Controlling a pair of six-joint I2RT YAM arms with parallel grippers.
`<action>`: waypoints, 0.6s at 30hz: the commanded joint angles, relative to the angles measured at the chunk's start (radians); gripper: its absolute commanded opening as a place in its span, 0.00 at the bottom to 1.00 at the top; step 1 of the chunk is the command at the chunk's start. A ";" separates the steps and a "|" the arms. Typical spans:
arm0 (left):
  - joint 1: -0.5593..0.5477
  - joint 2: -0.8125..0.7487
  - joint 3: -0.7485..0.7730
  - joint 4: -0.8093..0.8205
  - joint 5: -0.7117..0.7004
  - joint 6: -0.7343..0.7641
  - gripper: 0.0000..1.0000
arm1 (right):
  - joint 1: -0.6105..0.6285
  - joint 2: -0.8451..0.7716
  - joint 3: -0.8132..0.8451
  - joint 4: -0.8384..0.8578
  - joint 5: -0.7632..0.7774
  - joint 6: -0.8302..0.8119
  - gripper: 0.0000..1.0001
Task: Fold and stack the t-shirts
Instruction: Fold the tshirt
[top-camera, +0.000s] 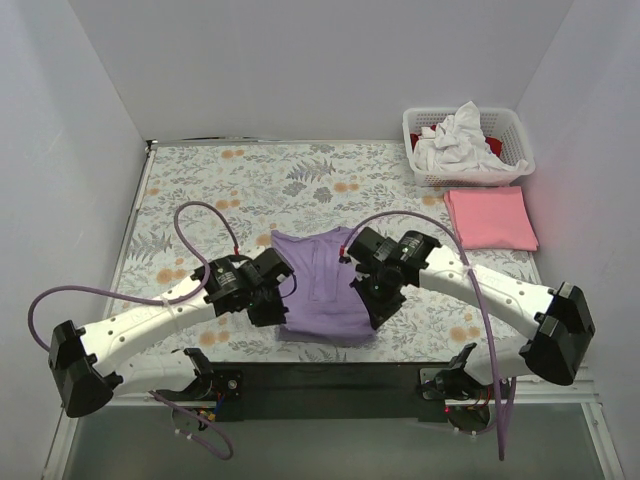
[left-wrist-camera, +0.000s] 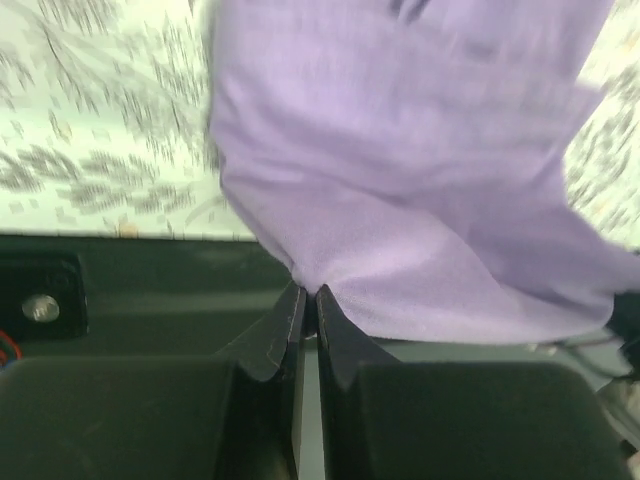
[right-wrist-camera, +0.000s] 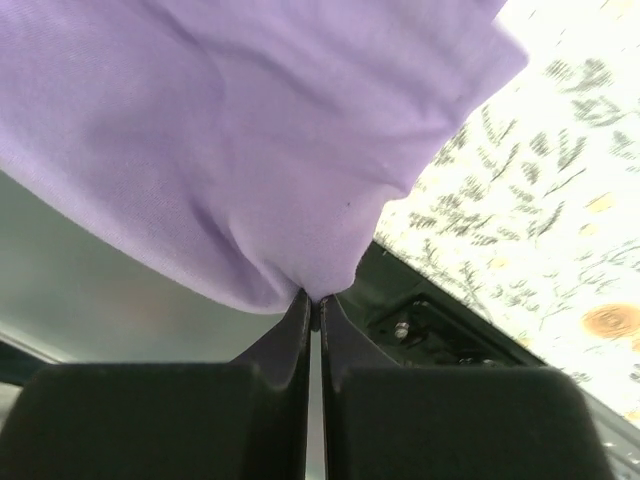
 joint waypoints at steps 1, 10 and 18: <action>0.107 0.020 0.055 0.051 -0.053 0.132 0.00 | -0.052 0.038 0.101 -0.050 0.034 -0.086 0.01; 0.231 0.078 0.137 0.167 -0.039 0.260 0.00 | -0.144 0.133 0.312 -0.055 0.025 -0.178 0.01; 0.325 0.112 0.193 0.239 -0.035 0.346 0.00 | -0.230 0.194 0.410 -0.053 0.019 -0.228 0.01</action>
